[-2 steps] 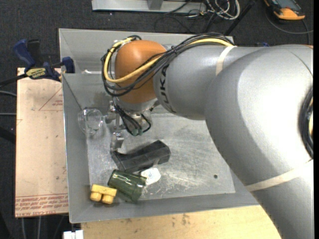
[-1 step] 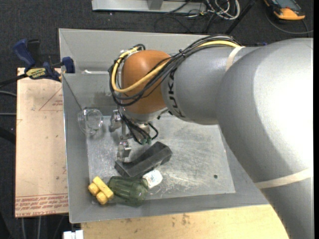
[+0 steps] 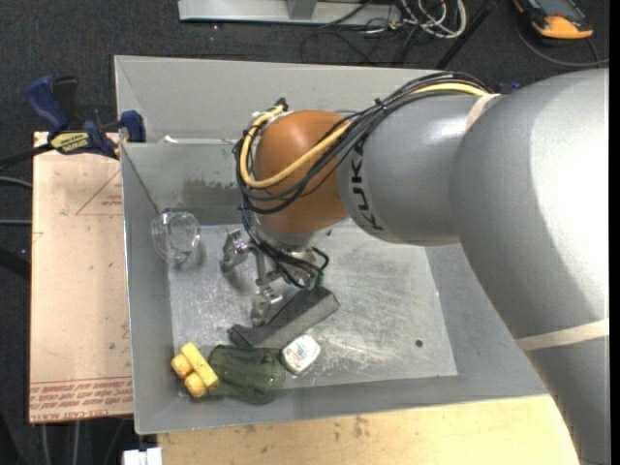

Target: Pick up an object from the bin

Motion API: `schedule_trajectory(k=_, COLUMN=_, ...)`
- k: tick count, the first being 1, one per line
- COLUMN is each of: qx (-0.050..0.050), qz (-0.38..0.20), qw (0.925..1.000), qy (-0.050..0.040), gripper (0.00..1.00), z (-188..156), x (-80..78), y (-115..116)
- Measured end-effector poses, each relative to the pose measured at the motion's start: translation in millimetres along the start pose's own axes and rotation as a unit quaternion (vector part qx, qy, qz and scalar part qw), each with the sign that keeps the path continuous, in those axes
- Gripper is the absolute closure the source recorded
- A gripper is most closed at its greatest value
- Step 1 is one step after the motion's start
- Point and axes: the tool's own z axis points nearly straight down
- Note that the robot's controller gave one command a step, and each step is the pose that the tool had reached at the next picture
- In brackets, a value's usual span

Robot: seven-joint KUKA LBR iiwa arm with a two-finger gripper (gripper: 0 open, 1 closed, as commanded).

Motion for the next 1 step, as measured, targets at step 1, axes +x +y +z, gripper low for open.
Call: schedule_trajectory(k=1, qx=0.0, qz=0.037, qw=0.9993, qy=0.0005, gripper=0.0, z=5.8, x=1.8, y=-5.6)
